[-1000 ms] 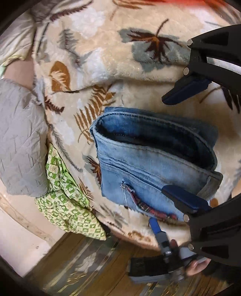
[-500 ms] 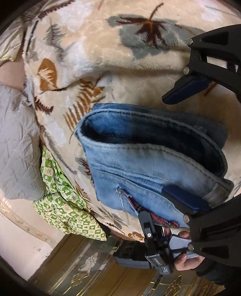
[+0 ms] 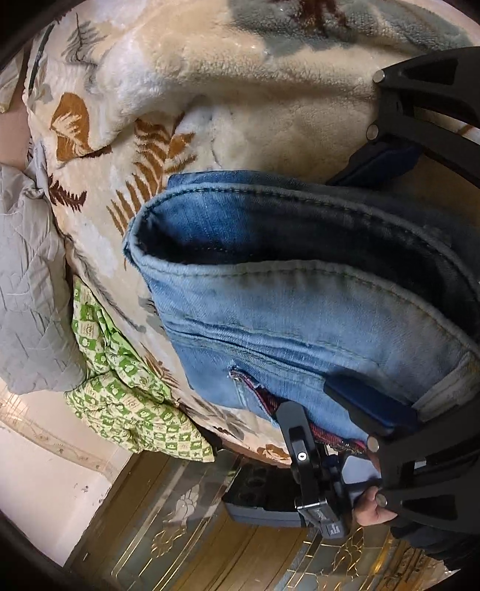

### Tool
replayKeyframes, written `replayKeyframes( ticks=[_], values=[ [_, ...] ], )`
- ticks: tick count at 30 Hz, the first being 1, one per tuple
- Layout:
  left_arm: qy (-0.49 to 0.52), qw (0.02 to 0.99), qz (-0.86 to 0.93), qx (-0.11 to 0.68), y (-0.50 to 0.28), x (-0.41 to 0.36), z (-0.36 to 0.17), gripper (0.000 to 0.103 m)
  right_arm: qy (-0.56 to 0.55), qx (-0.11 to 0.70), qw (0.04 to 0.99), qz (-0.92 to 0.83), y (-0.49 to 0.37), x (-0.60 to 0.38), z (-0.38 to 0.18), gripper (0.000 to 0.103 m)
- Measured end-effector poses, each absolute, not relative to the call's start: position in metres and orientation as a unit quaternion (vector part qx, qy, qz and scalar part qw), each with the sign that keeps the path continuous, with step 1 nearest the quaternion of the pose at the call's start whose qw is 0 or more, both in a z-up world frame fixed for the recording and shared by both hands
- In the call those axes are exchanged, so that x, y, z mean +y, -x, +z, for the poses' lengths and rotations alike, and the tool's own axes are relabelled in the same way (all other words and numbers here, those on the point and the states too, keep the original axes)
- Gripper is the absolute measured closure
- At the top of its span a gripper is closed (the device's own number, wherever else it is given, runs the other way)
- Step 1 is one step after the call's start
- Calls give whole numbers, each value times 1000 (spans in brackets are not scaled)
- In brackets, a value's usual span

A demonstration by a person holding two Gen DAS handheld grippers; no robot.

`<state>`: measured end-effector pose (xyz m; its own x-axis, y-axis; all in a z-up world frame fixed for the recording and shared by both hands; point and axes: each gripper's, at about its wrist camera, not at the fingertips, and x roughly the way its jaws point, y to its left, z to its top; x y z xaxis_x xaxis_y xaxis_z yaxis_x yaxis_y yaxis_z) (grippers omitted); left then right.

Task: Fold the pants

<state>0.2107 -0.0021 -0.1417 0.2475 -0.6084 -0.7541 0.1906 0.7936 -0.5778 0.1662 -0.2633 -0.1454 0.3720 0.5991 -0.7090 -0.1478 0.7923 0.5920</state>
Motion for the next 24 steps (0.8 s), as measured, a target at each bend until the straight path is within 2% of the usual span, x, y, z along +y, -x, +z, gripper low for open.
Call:
replayKeyframes(
  ticks=[1,2,3,4,5,7,9,13,19,24],
  values=[
    [186,767,-259,557,-211,-2,-141,17,-225,510,797,234,-166,-264,-145,25],
    [191,765,-258,559,-211,1,-140,27,-227,510,797,232,-166,-267,-145,30],
    [199,762,-259,559,-211,4,-139,33,-235,509,795,231,-166,-269,-144,44],
    [204,760,-261,559,-210,7,-138,40,-241,507,794,234,-166,-270,-143,54],
    [208,760,-266,555,-208,9,-135,49,-245,502,795,238,-165,-271,-140,57],
    [197,770,-273,542,-202,10,-126,60,-227,496,803,241,-161,-265,-131,65],
    [186,779,-278,530,-194,9,-113,67,-207,490,813,238,-158,-259,-122,69],
    [171,795,-287,505,-186,11,-89,70,-202,474,822,242,-153,-256,-101,76],
    [173,823,-294,454,-187,35,-44,70,-185,427,846,261,-153,-239,-53,76],
    [172,837,-277,440,-207,59,-24,70,-189,403,853,273,-173,-214,-31,76]
  ],
)
